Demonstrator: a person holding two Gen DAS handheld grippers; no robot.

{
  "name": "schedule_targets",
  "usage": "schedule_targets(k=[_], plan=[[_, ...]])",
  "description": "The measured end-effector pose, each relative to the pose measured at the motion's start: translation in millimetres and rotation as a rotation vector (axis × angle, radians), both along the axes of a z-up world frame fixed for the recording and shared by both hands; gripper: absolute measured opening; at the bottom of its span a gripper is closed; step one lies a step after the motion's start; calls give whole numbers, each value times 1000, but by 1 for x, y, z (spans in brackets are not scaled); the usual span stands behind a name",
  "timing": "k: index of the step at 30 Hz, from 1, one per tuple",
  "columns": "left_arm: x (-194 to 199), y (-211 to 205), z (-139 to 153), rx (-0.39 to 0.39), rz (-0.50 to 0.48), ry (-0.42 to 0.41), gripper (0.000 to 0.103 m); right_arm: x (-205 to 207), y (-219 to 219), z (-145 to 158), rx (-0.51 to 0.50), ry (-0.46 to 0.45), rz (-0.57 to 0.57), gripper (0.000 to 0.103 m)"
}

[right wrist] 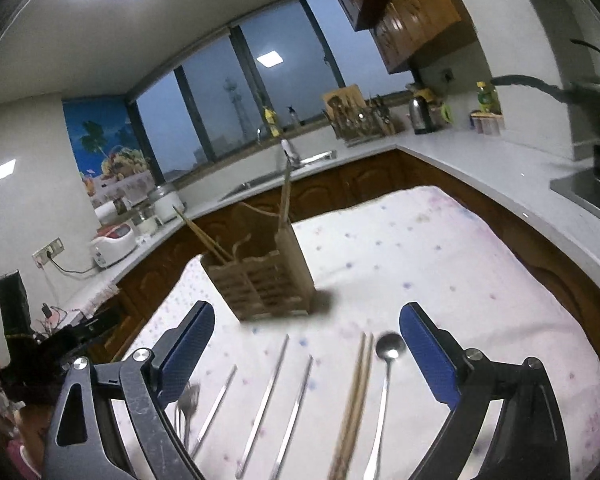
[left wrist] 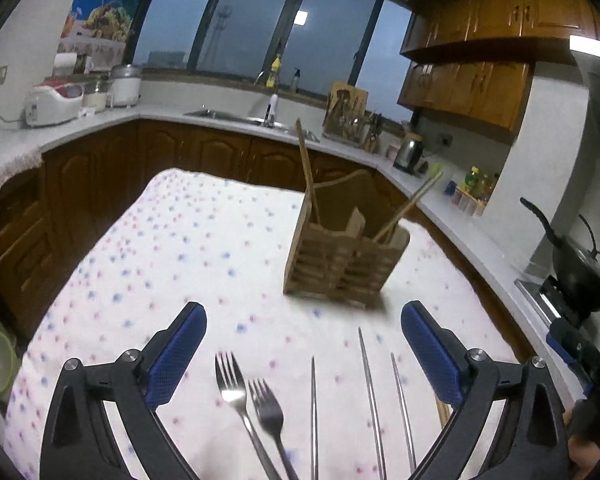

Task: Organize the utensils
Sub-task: 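Move both grippers back over the remaining utensils, then reach the left gripper toward a metal chopstick while the right gripper reaches toward wooden chopsticks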

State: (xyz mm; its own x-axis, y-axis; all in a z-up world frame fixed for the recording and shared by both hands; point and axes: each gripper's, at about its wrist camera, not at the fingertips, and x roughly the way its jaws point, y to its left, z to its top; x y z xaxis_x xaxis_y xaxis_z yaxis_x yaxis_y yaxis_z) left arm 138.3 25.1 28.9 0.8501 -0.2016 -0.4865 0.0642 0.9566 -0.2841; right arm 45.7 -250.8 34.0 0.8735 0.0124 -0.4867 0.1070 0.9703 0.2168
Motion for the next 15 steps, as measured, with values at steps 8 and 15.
schedule_targets(k=[8, 15], plan=[[-14, -10, -6, 9, -7, 64, 99, -16, 0, -12, -1, 46, -12, 95], [-17, -12, -4, 13, -5, 88, 99, -16, 1, -21, 3, 72, -5, 94]])
